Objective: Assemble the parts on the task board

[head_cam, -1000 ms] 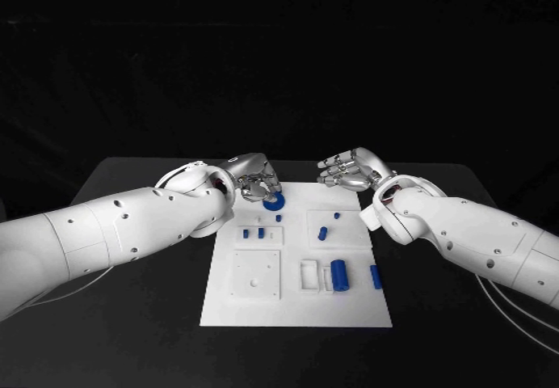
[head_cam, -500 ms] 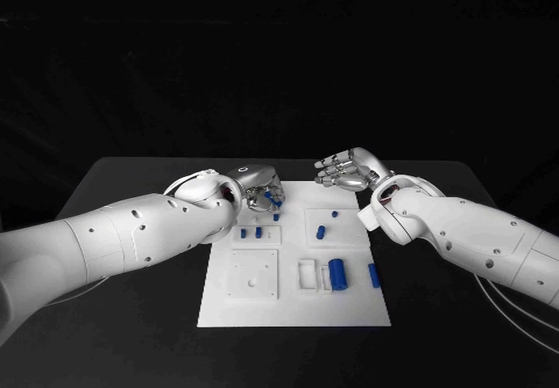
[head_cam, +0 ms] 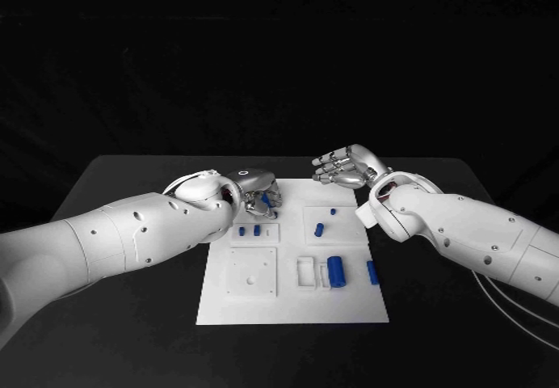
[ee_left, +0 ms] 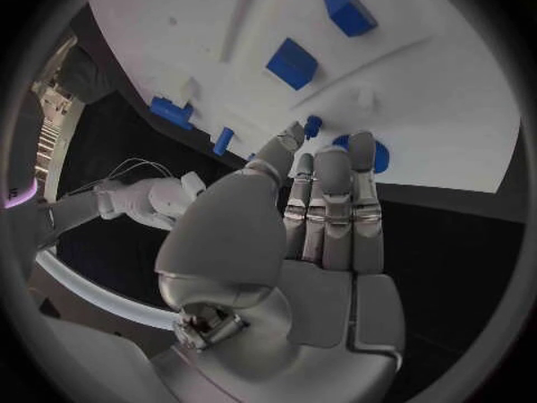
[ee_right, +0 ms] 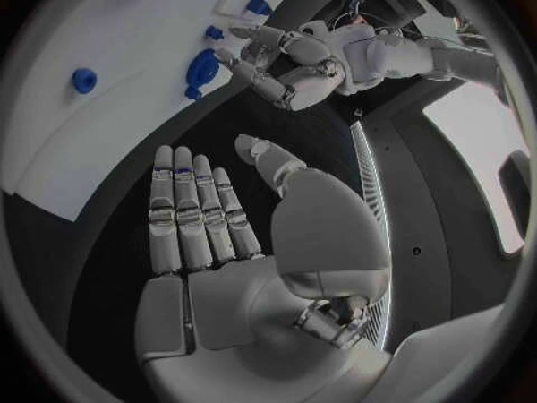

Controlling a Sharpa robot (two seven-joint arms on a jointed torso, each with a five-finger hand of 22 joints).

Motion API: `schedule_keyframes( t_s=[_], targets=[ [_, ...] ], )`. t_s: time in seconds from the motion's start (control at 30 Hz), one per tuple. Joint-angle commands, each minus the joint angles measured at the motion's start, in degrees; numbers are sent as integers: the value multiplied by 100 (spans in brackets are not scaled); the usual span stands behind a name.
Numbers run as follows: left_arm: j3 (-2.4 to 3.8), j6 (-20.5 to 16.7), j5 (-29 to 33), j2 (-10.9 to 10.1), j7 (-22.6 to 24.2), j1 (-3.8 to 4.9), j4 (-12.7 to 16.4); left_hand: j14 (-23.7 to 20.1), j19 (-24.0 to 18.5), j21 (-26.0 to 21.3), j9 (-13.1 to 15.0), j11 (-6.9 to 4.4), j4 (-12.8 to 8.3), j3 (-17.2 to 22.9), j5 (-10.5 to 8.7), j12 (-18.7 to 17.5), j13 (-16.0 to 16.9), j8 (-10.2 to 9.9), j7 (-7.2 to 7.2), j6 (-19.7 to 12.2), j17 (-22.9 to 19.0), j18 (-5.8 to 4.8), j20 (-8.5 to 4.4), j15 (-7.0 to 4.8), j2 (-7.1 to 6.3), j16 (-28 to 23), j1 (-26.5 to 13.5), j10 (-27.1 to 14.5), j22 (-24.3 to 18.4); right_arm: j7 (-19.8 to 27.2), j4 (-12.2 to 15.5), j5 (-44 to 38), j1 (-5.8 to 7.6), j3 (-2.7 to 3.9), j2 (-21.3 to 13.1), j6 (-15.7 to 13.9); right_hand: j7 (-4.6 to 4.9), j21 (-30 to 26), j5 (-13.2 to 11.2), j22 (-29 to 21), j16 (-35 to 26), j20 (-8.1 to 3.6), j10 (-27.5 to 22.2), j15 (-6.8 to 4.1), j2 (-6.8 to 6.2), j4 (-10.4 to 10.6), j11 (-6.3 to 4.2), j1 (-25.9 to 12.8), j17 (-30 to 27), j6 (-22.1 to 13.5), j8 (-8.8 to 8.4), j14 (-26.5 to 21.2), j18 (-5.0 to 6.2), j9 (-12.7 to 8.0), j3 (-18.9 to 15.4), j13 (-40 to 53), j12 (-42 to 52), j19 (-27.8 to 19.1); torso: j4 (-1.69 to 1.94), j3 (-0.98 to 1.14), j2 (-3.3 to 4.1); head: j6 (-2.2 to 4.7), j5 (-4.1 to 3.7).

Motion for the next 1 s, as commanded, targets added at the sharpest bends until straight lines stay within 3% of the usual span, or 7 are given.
schedule_keyframes(
  t_s=[0.03, 0.63, 0.73, 1.0],
  targets=[
    [-1, 300, -148, 22, -26, -12, -2, 82, 55, 58, -9, -36, -52, 30, 34, -18, -8, -26, -21, -59, -8, 74, 9, -4, 60, 36, -26, 15, 132, 59, 23, -2, -1, 3, 1, 27, 2, 27, 30, -7, -16, -7, -15, -12, 1, -7, -3, -9, -8, 20, -21, -21, 42, -6, 14, -5, -21, -31, 0, -3, 0, -2, -4],
    [-5, 226, -174, 57, 57, -43, -104, 222, 40, 297, -14, -82, -168, 273, 11, -19, -10, -29, -10, -73, 14, 112, -4, -52, 153, 144, -86, 109, 131, 37, 72, -3, -1, 3, -13, 33, 0, 27, 26, -7, -17, -6, -14, -13, 1, -7, -4, -8, -9, 19, -21, -22, 41, -7, 16, -5, -21, -33, -8, 6, 7, -15, -33],
    [-5, 212, -177, 68, 66, -57, -125, 229, 51, 331, -14, -79, -110, 265, -142, -18, -10, -28, -18, -88, 23, 104, -10, -54, 169, 165, -119, 100, 123, 34, 91, -3, -1, 3, -17, 33, 1, 27, 25, -7, -17, -6, -16, -11, -3, -6, -2, -11, -8, 15, -22, -24, 41, -7, 14, -5, -21, -33, -8, 3, 13, -26, -44],
    [-5, 162, -176, 113, 85, -103, -196, 235, 56, 353, -19, -79, 46, 312, -123, -19, -10, -30, -27, -196, 21, 94, -21, -55, 193, 181, -66, 87, 120, 29, 117, -3, 0, 3, -25, 34, 1, 27, 25, -7, -17, -6, -16, -11, -3, -6, -2, -11, -8, 15, -22, -24, 41, -7, 14, -5, -21, -33, -5, 3, 12, -44, -64]
  ],
)
